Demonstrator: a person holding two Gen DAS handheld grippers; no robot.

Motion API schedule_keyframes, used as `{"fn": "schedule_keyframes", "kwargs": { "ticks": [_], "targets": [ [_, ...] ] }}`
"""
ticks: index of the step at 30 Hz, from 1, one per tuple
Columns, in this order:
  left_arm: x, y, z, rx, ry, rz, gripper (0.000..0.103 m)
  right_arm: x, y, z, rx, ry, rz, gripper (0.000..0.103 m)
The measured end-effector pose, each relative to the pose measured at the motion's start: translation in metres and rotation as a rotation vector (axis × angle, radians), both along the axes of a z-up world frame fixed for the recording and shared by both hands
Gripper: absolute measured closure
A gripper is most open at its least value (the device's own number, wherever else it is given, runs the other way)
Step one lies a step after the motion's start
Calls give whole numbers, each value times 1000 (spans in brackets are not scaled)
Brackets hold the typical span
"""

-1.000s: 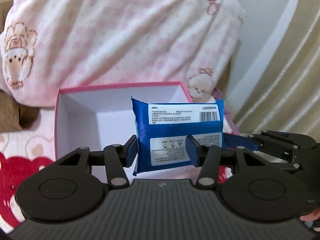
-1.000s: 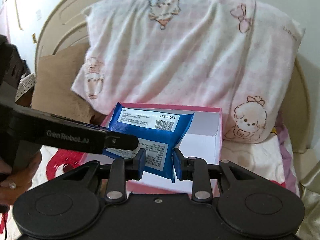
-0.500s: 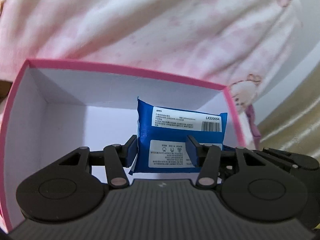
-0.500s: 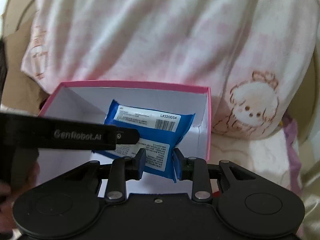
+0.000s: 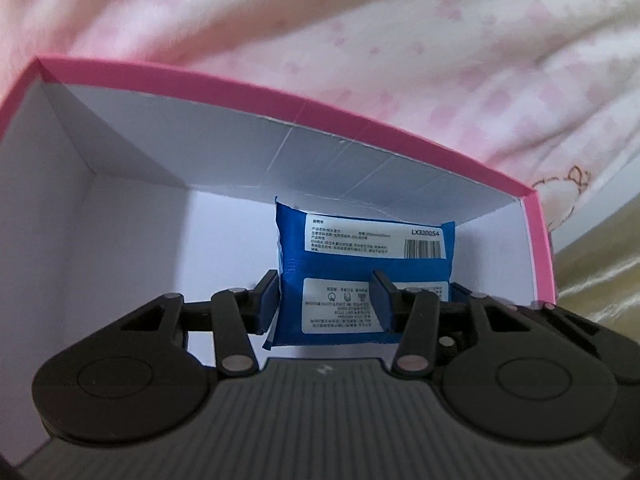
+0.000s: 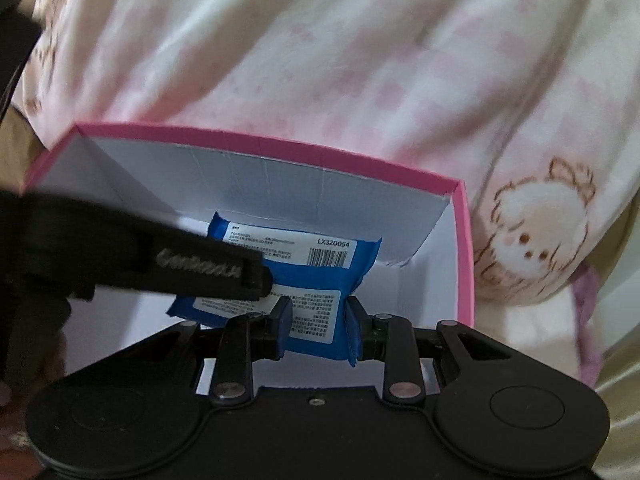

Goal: Organize objects
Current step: 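Open the left tool to release the pack and withdraw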

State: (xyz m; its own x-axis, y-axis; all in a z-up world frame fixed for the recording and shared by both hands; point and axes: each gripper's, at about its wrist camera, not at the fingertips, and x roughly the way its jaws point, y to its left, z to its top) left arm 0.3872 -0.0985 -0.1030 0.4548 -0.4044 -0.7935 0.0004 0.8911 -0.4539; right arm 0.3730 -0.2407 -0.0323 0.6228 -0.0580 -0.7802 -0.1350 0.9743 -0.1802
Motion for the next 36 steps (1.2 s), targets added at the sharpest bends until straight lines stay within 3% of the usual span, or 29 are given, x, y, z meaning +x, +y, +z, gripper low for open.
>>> {"fn": "schedule_keyframes", "kwargs": {
  "ticks": [4, 6, 7, 13, 19, 28, 36],
  "targets": [
    [2, -2, 0, -11, 30, 20, 46, -6, 5, 0, -48, -19, 20, 68],
    [-3, -2, 5, 10, 11, 7, 46, -14, 4, 7, -22, -34, 35, 57],
    [-6, -3, 7, 25, 10, -7, 46, -20, 1, 12, 2, -50, 36, 49],
    [-45, -1, 42, 67, -11, -136, 45, -63, -35, 46, 284, -31, 38, 48],
    [-88, 27, 99, 129, -92, -246, 41, -109, -52, 99, 410, -38, 57, 48],
    [-171, 36, 170, 194, -122, -378, 37, -162, -52, 161, 438, 9, 100, 42],
    [-230, 36, 192, 232, -129, -485, 34, -223, -41, 170, 420, 32, 186, 36]
  ]
}}
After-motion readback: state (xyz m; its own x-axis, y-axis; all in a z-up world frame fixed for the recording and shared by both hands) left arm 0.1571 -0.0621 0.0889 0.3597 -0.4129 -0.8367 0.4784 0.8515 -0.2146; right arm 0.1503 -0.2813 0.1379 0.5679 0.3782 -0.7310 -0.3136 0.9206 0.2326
